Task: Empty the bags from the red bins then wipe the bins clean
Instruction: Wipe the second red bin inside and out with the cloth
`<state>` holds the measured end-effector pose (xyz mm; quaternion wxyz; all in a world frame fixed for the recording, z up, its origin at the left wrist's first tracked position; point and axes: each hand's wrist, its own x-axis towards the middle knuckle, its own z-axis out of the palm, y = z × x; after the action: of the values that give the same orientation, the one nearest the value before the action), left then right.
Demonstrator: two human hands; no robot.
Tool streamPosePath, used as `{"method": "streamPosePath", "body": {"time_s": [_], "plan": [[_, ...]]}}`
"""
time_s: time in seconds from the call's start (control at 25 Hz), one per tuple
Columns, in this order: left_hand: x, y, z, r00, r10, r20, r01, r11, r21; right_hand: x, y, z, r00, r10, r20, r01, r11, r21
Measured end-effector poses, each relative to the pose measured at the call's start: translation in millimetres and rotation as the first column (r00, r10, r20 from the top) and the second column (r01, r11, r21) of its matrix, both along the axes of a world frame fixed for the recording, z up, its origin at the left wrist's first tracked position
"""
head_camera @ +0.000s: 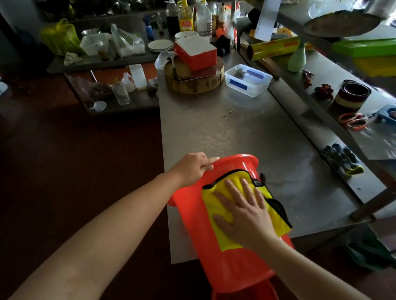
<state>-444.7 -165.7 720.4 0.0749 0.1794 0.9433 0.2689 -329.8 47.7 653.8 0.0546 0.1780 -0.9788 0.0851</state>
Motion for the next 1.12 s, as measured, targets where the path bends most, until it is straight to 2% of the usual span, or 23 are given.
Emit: {"method": "streamPosePath", "body": {"time_s": [0.08, 0.2, 0.28, 0.32, 0.4, 0.48, 0.6, 0.72, 0.8, 0.88, 1.0, 1.08, 1.12], "plan": [[1, 7, 1, 0.999, 0.034, 0.016, -0.034, 0.999, 0.029, -7, 30, -3, 0.987, -0.11, 0.118, 0.123, 0.986, -0.112], [3, 17, 5, 0.995, 0.083, 0.059, -0.086, 0.995, 0.058, -14, 60, -8, 0.942, -0.166, 0.291, 0.252, 0.924, -0.287], [2, 22, 7, 0.991, 0.108, 0.079, -0.112, 0.992, 0.059, -12, 59, -8, 0.923, -0.22, 0.315, 0.321, 0.892, -0.319], [1, 24, 7, 0.989, 0.116, 0.089, -0.121, 0.991, 0.057, -8, 51, -6, 0.924, -0.26, 0.281, 0.339, 0.896, -0.286], [-3, 29, 9, 0.985, 0.129, 0.11, -0.135, 0.99, 0.048, 5, 23, -2, 0.96, -0.244, 0.136, 0.262, 0.955, -0.138], [-6, 36, 9, 0.984, 0.137, 0.114, -0.143, 0.988, 0.051, 18, -14, -2, 0.997, -0.074, 0.013, 0.074, 0.997, 0.011], [-8, 44, 4, 0.985, 0.141, 0.103, -0.149, 0.986, 0.076, 27, -48, -14, 0.99, 0.139, -0.036, -0.13, 0.972, 0.195], [-9, 43, -1, 0.986, 0.142, 0.086, -0.15, 0.985, 0.091, 22, -32, -13, 0.986, 0.153, -0.062, -0.144, 0.981, 0.131], [-10, 44, -2, 0.987, 0.147, 0.072, -0.153, 0.984, 0.096, 18, -3, -11, 0.997, 0.051, -0.052, -0.049, 0.998, 0.036], [-10, 47, -2, 0.986, 0.153, 0.059, -0.159, 0.982, 0.105, 10, 32, -12, 0.991, -0.128, 0.037, 0.131, 0.986, -0.103], [-8, 53, -2, 0.985, 0.164, 0.054, -0.169, 0.979, 0.113, 0, 73, -16, 0.913, -0.272, 0.304, 0.37, 0.865, -0.339], [-8, 56, -1, 0.981, 0.182, 0.064, -0.188, 0.976, 0.107, 2, 79, -17, 0.876, -0.295, 0.381, 0.44, 0.812, -0.383], [-9, 57, -1, 0.979, 0.192, 0.067, -0.198, 0.975, 0.096, 8, 75, -16, 0.879, -0.323, 0.351, 0.443, 0.824, -0.352]]}}
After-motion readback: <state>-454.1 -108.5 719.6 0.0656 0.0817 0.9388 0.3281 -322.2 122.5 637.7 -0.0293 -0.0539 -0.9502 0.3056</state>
